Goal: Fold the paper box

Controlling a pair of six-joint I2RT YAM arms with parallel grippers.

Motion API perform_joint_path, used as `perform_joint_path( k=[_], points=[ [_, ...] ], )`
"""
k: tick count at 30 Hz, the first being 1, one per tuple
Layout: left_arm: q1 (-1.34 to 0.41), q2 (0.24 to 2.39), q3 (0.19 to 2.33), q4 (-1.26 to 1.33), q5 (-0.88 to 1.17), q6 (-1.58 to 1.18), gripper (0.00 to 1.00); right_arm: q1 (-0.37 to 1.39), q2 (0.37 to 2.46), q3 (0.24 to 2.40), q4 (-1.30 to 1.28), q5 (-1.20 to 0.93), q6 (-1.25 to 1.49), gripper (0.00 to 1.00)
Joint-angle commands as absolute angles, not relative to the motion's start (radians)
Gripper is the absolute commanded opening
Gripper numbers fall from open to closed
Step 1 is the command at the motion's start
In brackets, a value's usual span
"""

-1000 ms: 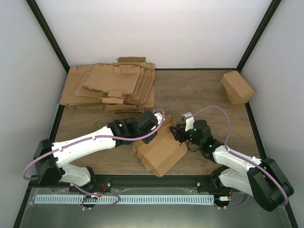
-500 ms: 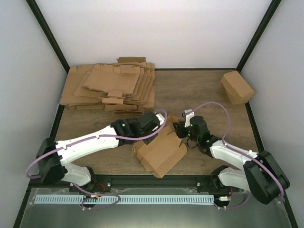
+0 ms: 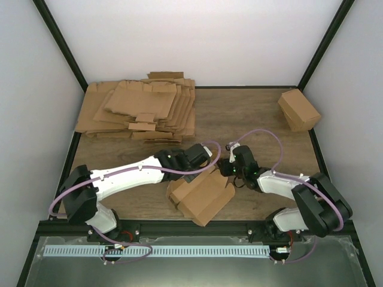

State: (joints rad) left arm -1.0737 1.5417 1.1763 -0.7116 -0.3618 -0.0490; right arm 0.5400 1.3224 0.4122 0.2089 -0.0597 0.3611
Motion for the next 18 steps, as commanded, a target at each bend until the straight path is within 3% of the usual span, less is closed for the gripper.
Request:
perform_joint_path(
  k=[1,12,18],
  points=[
    [-1.080,1.566,1.161,-0.702,-0.380,-0.058,0.04,0.546,1.383,0.466,0.200,-0.093,0.386,0.42],
    [-1.119,1.606,1.142,-0.693,-0.390,-0.073,0.04,0.546,1.412,0.483,0.204,-0.157,0.395,0.37],
    [-1.120,1.588,1.143,-0.699,-0.440,-0.093,0.04,0.545,1.453,0.532,0.109,-0.105,0.385,0.43]
  ],
)
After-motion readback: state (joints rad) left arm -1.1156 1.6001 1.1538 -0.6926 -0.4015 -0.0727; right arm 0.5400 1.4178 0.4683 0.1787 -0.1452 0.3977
